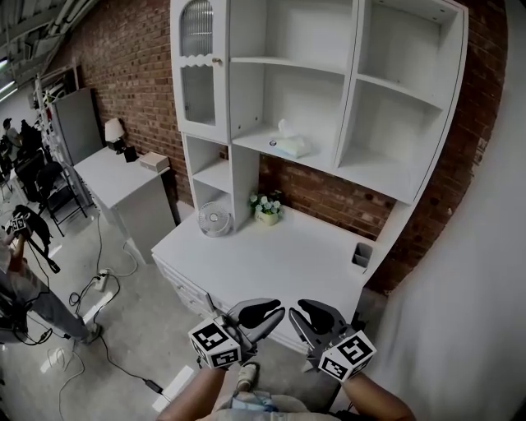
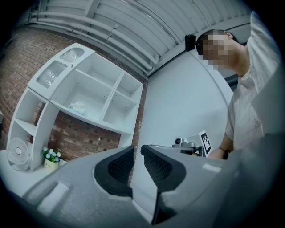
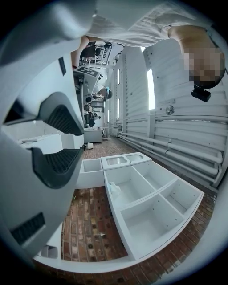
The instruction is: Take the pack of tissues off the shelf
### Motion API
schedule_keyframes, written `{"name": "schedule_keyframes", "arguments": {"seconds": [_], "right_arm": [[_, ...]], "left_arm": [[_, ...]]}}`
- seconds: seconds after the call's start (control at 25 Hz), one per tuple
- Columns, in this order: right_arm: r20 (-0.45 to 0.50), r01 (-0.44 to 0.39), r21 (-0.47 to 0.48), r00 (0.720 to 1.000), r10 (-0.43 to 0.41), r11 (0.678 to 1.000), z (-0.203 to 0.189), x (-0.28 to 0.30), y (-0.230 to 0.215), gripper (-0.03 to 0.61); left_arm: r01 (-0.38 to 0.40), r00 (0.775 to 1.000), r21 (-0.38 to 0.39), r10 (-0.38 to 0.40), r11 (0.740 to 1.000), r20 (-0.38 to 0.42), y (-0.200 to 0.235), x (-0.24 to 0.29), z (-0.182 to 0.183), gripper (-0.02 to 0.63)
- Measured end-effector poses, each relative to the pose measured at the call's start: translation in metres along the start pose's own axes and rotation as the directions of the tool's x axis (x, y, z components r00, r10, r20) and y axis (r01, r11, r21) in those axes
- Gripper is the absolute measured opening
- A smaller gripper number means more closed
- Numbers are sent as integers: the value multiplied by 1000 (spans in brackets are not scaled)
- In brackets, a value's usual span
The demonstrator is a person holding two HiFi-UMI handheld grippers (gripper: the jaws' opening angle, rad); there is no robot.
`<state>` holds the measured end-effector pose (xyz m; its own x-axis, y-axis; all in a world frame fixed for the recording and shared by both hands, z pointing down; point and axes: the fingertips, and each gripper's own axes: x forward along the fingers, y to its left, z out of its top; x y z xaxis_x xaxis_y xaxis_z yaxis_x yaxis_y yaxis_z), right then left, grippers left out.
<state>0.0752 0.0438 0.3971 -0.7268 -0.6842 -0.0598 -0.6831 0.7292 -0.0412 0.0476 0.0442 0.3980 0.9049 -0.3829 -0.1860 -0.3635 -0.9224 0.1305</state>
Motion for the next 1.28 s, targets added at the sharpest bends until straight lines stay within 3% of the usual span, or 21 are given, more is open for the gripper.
{"name": "schedule_keyframes", "arguments": {"seconds": [0.52, 1.28], "right_arm": [[-2, 63, 29, 998, -63, 998, 2, 87, -73, 106], [19, 129, 0, 991, -129, 992, 8, 160, -121, 117]], "left_arm": [[61, 998, -15, -61, 998, -12, 107, 38, 18, 87], [138, 989, 26, -136, 990, -50, 193, 50, 25, 117]]}}
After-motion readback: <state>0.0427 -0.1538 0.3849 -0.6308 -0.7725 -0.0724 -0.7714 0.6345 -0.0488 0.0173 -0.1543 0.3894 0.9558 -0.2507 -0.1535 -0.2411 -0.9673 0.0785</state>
